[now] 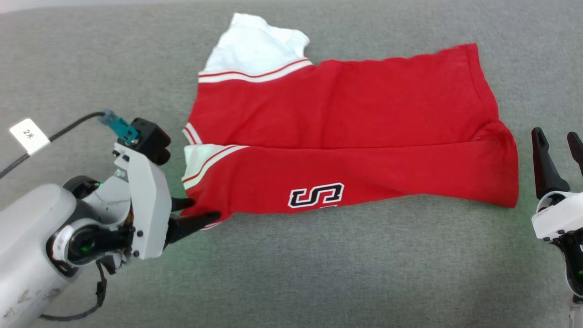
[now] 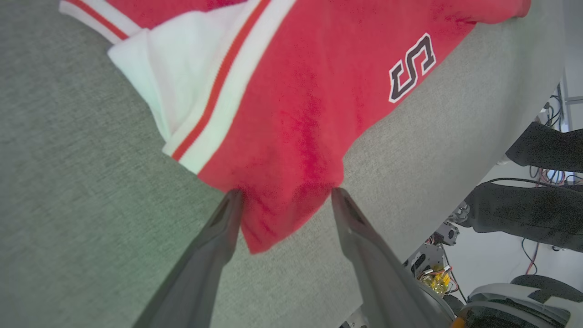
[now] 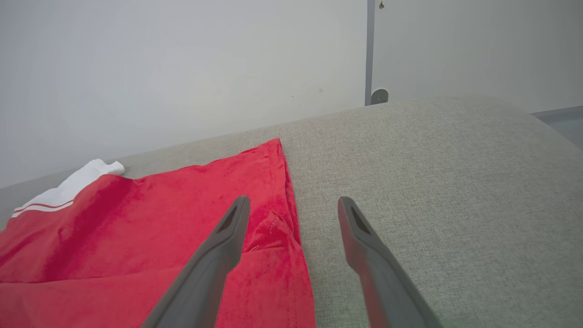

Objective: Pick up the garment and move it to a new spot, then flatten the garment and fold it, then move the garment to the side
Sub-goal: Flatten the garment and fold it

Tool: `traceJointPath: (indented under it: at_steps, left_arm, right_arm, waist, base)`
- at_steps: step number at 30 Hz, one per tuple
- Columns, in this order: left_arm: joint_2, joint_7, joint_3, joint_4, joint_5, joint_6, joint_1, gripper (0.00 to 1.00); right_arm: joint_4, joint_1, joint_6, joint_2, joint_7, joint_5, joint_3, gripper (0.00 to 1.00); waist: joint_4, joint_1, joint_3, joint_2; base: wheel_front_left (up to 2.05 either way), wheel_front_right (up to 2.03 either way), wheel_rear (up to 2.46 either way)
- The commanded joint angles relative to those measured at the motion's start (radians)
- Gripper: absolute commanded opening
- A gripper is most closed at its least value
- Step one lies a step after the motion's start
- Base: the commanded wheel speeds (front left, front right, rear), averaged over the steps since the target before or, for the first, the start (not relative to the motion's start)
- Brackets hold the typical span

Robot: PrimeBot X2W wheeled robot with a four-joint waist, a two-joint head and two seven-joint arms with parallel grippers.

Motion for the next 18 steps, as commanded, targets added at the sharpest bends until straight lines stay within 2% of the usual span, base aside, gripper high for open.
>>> traceJointPath:
  at_steps: [1, 14, 15, 16, 17, 18]
  left_arm:
    - [-0.009, -0.006, 0.001, 0.022, -0.012, -0.007, 0.001, 1.00]
    - [-0.088, -0.015, -0.012, 0.220, -0.064, -0.060, 0.027, 1.00]
    - [-0.093, -0.017, -0.013, 0.228, -0.064, -0.063, 0.028, 0.97]
    - [-0.098, -0.017, -0.014, 0.232, -0.067, -0.067, 0.030, 0.69]
    - [-0.103, -0.018, -0.016, 0.235, -0.069, -0.071, 0.031, 0.49]
    - [-0.106, -0.017, -0.017, 0.236, -0.070, -0.075, 0.032, 0.41]
  right_arm:
    - [0.002, -0.008, -0.001, 0.003, -0.006, 0.004, 0.001, 1.00]
    - [-0.023, -0.026, -0.001, 0.000, 0.007, 0.003, 0.002, 1.00]
    - [-0.026, -0.026, -0.001, -0.003, 0.014, 0.003, 0.005, 1.00]
    - [-0.030, -0.028, -0.001, -0.007, 0.021, 0.002, 0.008, 1.00]
    - [-0.034, -0.031, -0.001, -0.013, 0.032, 0.001, 0.014, 1.00]
    - [-0.037, -0.033, -0.001, -0.022, 0.047, -0.001, 0.025, 1.00]
  waist:
    - [-0.025, 0.0000, 0.023, 0.0000]
    - [-0.077, 0.0000, 0.080, 0.0000]
    - [-0.077, 0.0000, 0.083, 0.0000]
    - [-0.077, 0.0000, 0.085, 0.0000]
    - [-0.077, 0.0000, 0.086, 0.0000]
    - [-0.076, 0.0000, 0.087, 0.0000]
  base:
    - [0.00, 0.00, 0.00]
    - [0.00, 0.00, 0.00]
    - [0.00, 0.00, 0.00]
    - [0.00, 0.00, 0.00]
    - [0.00, 0.00, 0.00]
    - [0.00, 0.00, 0.00]
